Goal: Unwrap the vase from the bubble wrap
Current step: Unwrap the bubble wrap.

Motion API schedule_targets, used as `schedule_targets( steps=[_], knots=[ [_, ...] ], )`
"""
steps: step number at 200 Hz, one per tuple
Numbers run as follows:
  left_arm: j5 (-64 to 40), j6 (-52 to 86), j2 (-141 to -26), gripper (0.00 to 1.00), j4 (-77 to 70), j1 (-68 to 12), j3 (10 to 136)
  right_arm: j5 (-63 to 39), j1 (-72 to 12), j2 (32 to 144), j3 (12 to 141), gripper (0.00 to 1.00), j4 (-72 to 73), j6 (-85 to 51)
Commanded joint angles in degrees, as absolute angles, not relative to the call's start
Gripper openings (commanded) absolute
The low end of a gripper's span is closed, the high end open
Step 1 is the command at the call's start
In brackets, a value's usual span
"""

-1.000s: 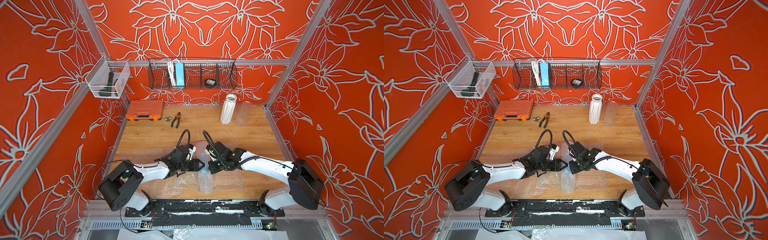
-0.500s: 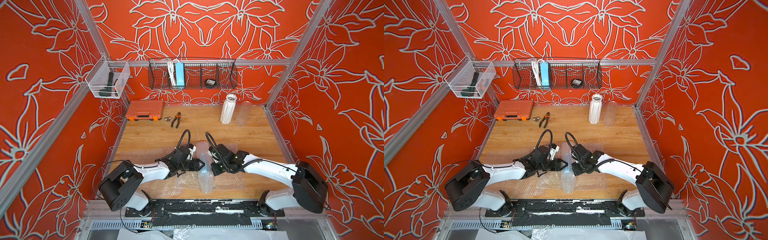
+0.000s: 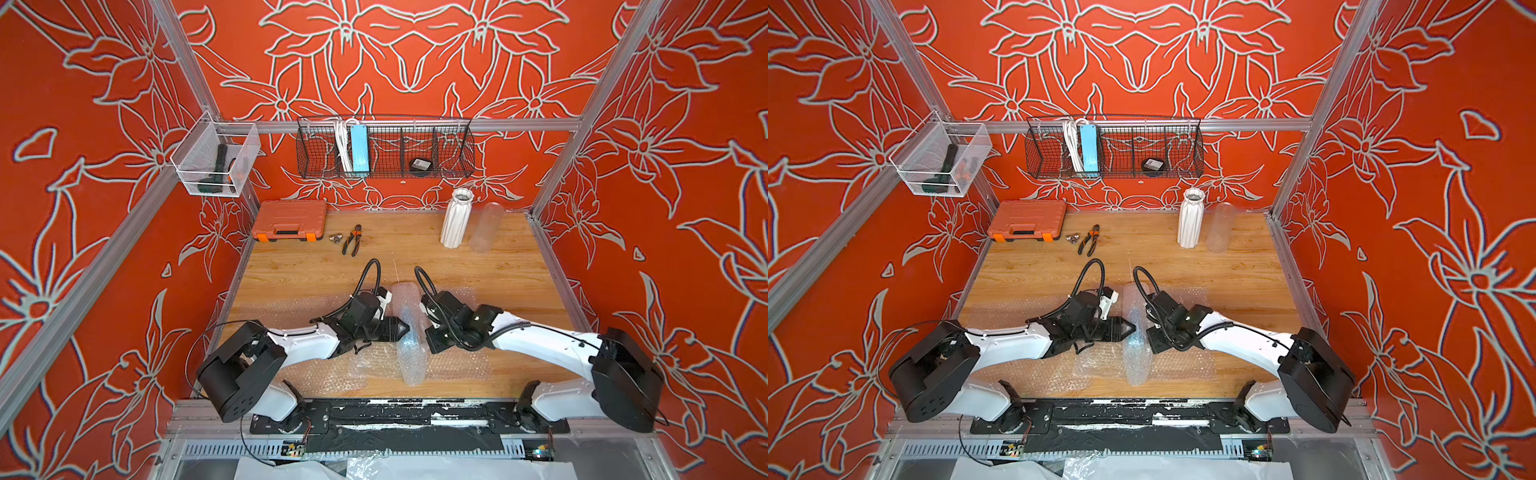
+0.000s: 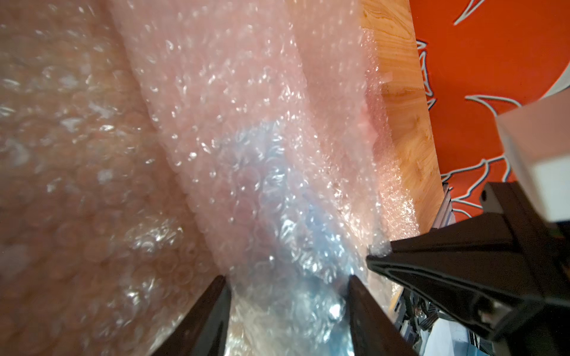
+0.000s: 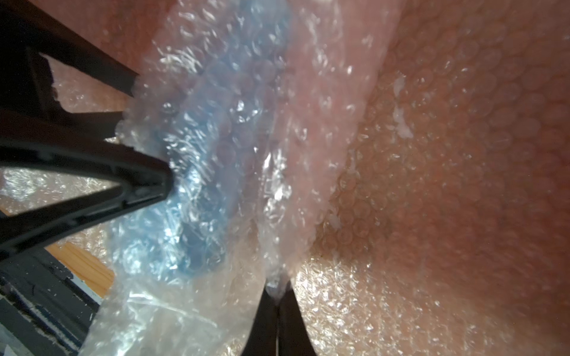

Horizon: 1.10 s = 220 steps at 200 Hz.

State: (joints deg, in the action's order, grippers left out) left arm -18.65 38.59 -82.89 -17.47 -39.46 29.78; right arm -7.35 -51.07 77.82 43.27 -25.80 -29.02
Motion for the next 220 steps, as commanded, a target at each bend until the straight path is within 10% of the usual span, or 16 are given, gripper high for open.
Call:
schedule_targets(
  steps=[1,113,158,220],
  knots=[
    [-11.1,37.4,-84.7,0.56,-8.0,-39.0,27.8,-5.4,-51.2,76.7,41.3,0.00,-32.1,-28.7],
    [-12.0,37.4,-84.5,0.56,-8.6,-39.0,27.9,-1.8,-51.2,74.9,40.6,0.00,-33.8,-29.8],
    [-14.5,36.4,-83.3,0.57,-9.8,-39.0,27.8,1.0,-51.2,70.8,40.8,0.39,-33.8,-31.3],
    [-14.6,35.4,-82.3,0.57,-9.0,-39.0,28.2,1.4,-48.8,63.2,38.7,0.63,-30.0,-34.7]
  ],
)
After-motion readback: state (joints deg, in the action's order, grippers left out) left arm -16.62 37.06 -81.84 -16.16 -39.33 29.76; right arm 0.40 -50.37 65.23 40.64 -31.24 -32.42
